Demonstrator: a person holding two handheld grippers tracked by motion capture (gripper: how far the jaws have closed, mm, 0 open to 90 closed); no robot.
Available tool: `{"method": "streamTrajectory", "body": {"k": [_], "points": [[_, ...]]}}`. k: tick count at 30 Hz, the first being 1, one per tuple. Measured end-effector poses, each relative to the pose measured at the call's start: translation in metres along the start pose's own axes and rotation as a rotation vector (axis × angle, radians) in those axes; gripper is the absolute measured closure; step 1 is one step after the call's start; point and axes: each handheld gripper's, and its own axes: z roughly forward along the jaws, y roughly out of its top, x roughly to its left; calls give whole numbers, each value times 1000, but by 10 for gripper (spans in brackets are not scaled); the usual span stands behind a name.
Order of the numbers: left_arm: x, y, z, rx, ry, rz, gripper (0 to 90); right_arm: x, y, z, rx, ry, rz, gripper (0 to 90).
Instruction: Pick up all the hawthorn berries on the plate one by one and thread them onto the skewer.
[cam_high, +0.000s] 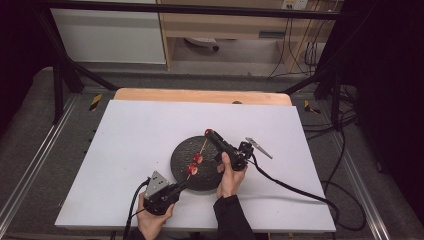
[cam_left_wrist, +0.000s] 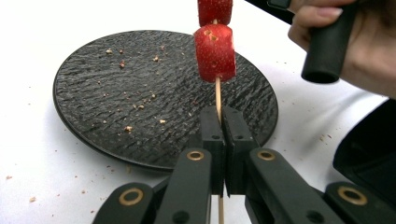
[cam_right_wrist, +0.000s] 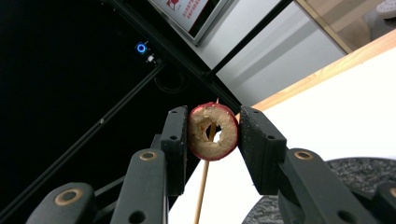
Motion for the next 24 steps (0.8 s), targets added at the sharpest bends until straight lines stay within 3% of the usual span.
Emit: {"method": "streamTrajectory", "body": {"k": [13, 24], "points": [[7, 10, 15, 23, -15, -10, 882, -1, -8, -1, 32, -15, -20, 640], [11, 9, 15, 30, -33, -16, 882, 0, -16, -4, 63, -23, -57, 639]]}}
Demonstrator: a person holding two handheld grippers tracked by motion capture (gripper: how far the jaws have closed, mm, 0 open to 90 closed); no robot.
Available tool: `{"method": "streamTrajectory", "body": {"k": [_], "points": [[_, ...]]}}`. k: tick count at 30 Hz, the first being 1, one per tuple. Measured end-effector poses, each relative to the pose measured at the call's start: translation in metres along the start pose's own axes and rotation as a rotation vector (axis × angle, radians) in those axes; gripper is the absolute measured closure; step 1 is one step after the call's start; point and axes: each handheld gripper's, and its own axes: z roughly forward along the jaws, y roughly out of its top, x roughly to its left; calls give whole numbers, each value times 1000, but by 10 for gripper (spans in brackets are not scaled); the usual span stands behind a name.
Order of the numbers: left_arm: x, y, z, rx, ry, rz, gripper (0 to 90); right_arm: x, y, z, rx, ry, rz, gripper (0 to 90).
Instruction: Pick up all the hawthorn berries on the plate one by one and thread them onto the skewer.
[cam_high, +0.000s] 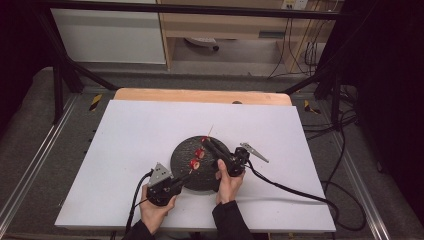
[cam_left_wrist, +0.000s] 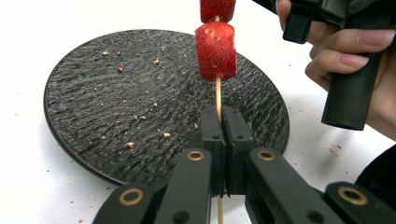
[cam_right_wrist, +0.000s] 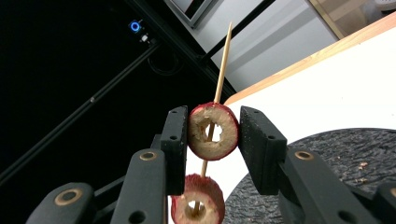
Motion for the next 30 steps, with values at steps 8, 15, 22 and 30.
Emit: {"method": "streamTrajectory", "body": {"k": [8, 15, 22, 30], "points": [[3, 0, -3, 5, -20, -6, 882, 2, 4, -2, 48, -23, -55, 570], [7, -1, -7, 11, -20, 3, 882, -4, 19, -11, 106, -67, -138, 399], [11, -2, -8, 32, -22, 20, 882, -18, 31, -23, 231, -99, -241, 207], [17, -1, -12, 55, -25, 27, 882, -33, 45, -42, 337, -163, -356, 79]]}}
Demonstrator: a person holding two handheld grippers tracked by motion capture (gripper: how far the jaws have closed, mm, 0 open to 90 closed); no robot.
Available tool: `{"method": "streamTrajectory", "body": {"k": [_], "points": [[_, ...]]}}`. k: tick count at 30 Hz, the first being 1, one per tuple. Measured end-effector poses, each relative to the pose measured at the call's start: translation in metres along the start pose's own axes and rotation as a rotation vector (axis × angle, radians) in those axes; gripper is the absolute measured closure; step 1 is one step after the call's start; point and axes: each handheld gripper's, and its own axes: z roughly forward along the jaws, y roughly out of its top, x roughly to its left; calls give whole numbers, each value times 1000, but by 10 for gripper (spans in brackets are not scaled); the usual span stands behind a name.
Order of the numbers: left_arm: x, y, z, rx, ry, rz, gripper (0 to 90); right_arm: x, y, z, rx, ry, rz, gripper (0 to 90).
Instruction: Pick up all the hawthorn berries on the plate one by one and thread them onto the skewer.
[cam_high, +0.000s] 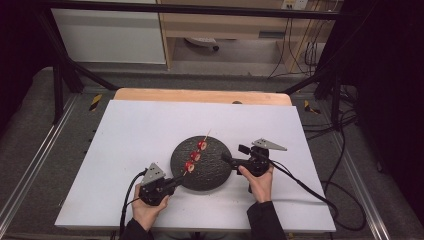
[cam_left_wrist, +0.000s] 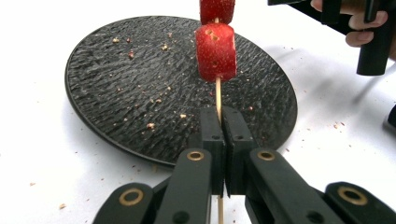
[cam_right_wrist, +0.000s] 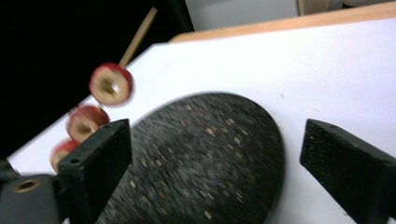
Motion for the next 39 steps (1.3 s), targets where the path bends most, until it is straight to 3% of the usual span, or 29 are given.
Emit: {"method": "streamTrajectory", "body": {"k": [5, 14, 22, 27, 32, 39], "points": [[5, 1, -3, 10, -2, -6, 882, -10, -1, -10, 86, -35, -88, 52], [10, 8, -6, 43, -13, -3, 882, -26, -12, -32, 199, -57, -186, 5], [16, 24, -8, 91, -8, -7, 882, -40, -27, -54, 236, -76, -214, 5], [21, 42, -5, 125, 23, 23, 882, -47, -32, -67, 230, -75, -223, 7], [25, 54, 7, 183, 38, 40, 882, -51, -38, -75, 235, -83, -221, 13], [24, 54, 26, 257, 79, 62, 882, -51, -43, -75, 252, -82, -222, 14]]}}
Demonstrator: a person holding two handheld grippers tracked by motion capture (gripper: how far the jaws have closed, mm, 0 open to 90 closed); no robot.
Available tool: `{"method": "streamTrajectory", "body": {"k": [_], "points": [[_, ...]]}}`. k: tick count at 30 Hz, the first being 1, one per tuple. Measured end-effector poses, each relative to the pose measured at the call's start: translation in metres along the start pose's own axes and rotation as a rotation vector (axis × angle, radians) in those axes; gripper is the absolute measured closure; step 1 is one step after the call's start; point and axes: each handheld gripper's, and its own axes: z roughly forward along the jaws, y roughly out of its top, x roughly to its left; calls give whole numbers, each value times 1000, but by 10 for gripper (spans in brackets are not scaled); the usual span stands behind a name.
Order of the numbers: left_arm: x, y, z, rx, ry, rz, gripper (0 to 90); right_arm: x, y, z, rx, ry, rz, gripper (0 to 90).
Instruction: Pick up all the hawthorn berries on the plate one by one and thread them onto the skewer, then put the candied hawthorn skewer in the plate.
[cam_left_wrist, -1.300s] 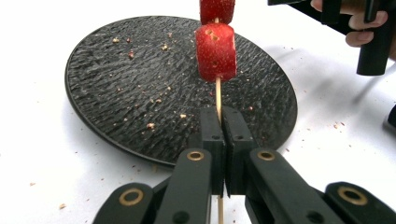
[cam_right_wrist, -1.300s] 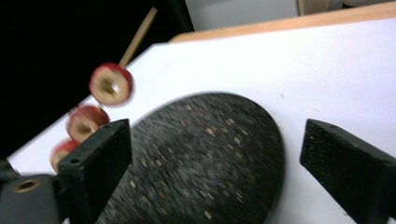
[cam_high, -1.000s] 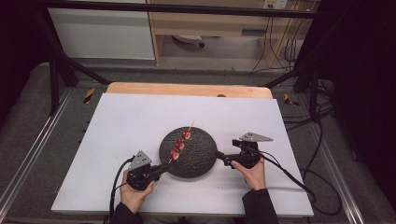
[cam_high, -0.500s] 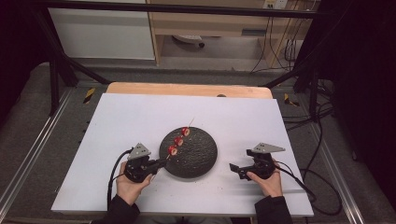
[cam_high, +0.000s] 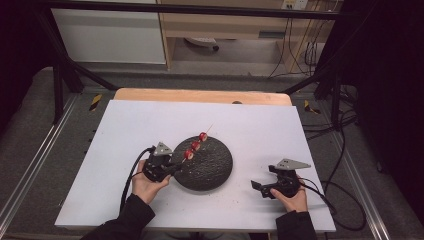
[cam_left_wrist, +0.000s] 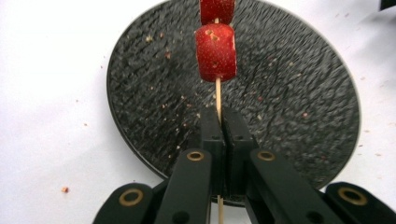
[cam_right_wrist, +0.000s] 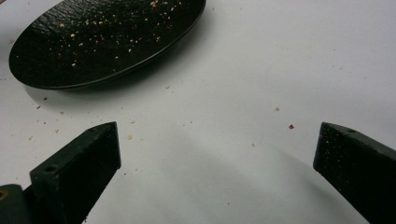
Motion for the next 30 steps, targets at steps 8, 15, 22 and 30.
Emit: {"method": "streamTrajectory", "body": {"k": [8, 15, 22, 30], "points": [[-1, 0, 14, 78, 13, 1, 882, 0, 0, 0, 4, -1, -2, 14], [-3, -1, 23, 131, 38, -7, 881, 0, -1, 0, 4, -1, -3, 14], [-6, 1, 25, 150, 53, -3, 881, 0, -1, 0, 6, -1, -3, 15], [-5, -1, 23, 133, 43, 15, 847, -1, -2, -1, -5, 4, 1, 15]]}}
